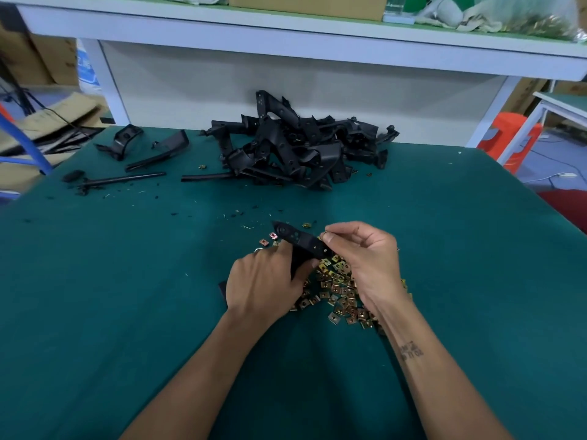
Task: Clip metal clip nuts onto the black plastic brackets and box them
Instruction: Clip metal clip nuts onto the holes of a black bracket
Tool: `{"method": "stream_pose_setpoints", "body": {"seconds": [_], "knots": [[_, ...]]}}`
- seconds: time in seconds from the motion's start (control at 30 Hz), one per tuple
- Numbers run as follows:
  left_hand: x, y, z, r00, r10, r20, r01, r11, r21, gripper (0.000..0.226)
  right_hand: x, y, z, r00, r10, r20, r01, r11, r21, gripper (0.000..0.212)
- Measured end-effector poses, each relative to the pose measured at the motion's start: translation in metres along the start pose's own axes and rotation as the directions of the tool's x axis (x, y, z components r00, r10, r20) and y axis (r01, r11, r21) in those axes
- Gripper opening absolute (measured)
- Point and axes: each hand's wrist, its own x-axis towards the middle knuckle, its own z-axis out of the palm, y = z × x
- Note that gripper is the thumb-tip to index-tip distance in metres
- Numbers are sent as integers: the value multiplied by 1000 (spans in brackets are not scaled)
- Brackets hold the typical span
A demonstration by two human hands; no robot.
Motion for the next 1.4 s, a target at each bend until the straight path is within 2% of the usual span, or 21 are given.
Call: {"method": "stream_pose_setpoints", "body": {"seconds": [0.17, 0.3, 0.47, 0.67, 0.8, 1.03, 1.27, 1.4], "knots": [[0, 0, 0, 1000, -3, 12, 3, 1000, 14, 50, -1, 3, 4, 1000, 8, -27, -9, 1000, -15, 23], [0, 1, -1, 1000, -6, 22, 6, 1000, 25, 50, -4, 5, 11, 994, 59, -95, -50, 994, 101, 19], [0, 0, 0, 1000, -4, 27, 4, 1000, 28, 51, -6, 4, 12, 987, 133, -92, -112, 972, 209, 14], [1, 0, 0, 1000, -3, 31, 2, 1000, 22, 53, -4, 3, 11, 986, 101, -130, -86, 989, 118, 18], [1, 0, 1, 999, -2, 33, 1, 1000, 25, 54, -4, 3, 10, 990, 89, -106, -81, 994, 74, 19], [1, 0, 1, 999, -3, 35, 2, 1000, 31, 55, -3, 8, 11, 984, 106, -145, -90, 990, 110, 17], [1, 0, 1, 999, 8, 46, -9, 1000, 25, 53, -1, 6, 7, 992, 109, -70, -103, 990, 95, 19], [0, 0, 1, 999, 4, 50, -5, 1000, 29, 53, -3, 7, 9, 991, 106, -78, -94, 986, 140, 19]]}}
